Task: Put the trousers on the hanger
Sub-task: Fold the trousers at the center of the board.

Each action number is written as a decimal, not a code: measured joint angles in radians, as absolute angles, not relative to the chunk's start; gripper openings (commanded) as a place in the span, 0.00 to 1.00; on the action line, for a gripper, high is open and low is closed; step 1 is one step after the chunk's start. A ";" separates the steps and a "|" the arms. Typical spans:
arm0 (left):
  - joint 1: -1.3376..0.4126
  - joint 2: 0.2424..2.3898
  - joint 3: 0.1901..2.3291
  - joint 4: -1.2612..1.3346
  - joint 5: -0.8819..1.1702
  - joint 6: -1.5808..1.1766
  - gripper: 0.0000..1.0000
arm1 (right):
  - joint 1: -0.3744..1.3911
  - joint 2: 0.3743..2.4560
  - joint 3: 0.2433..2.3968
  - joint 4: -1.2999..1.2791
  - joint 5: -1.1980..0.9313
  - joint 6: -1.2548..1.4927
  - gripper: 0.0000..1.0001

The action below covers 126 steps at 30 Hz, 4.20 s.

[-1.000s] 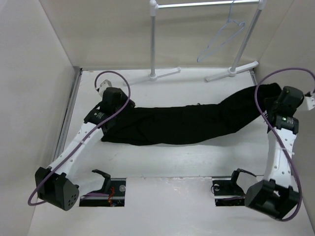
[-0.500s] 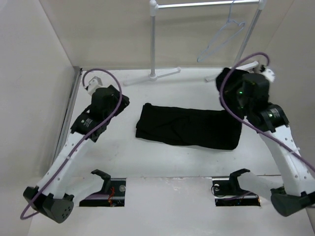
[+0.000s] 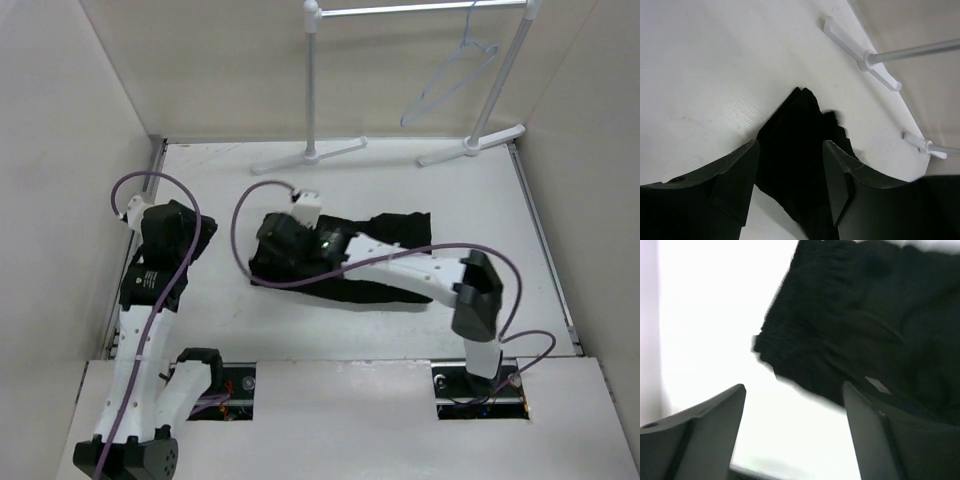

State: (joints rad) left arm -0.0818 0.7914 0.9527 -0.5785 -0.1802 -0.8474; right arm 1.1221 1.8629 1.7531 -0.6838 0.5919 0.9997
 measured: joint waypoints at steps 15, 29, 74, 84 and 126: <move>-0.400 1.226 1.074 -0.495 -0.155 -0.723 0.52 | 0.860 1.158 1.068 -0.500 0.387 0.946 0.19; -0.535 1.810 1.403 -0.443 -0.211 -0.419 0.48 | 0.406 0.707 0.539 -0.703 0.230 0.920 0.61; -0.908 2.022 1.876 -0.369 -0.034 -0.594 0.43 | 0.255 0.925 0.523 -0.472 0.042 0.841 0.38; -0.938 2.262 1.953 -0.392 0.111 -0.657 0.41 | 0.255 0.997 0.479 -0.366 0.043 0.846 0.15; -0.744 1.843 1.022 0.150 0.034 -0.893 0.46 | 0.419 1.126 0.429 -0.203 -0.002 0.995 0.14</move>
